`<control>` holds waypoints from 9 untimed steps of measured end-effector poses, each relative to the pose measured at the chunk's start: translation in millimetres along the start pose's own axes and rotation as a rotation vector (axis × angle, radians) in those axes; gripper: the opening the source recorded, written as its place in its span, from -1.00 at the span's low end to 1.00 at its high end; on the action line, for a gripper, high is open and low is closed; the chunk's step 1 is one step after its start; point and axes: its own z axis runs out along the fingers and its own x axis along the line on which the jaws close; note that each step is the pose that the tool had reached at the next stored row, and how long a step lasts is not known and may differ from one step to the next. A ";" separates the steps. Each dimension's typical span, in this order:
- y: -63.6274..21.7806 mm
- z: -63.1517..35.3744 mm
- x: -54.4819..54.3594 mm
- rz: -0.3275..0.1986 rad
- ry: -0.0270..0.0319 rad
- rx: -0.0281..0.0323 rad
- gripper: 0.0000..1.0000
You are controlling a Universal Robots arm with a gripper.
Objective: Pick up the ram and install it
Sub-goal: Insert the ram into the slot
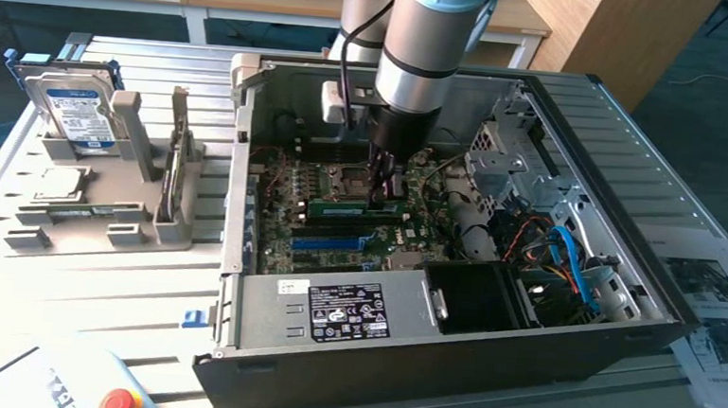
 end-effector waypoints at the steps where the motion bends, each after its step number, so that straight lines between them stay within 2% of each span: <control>1: 0.1 0.0 0.0 0.000 -0.0001 0.0000 -0.76; 9: 0.0 1.0 -0.1 0.000 -0.0002 0.0020 -0.76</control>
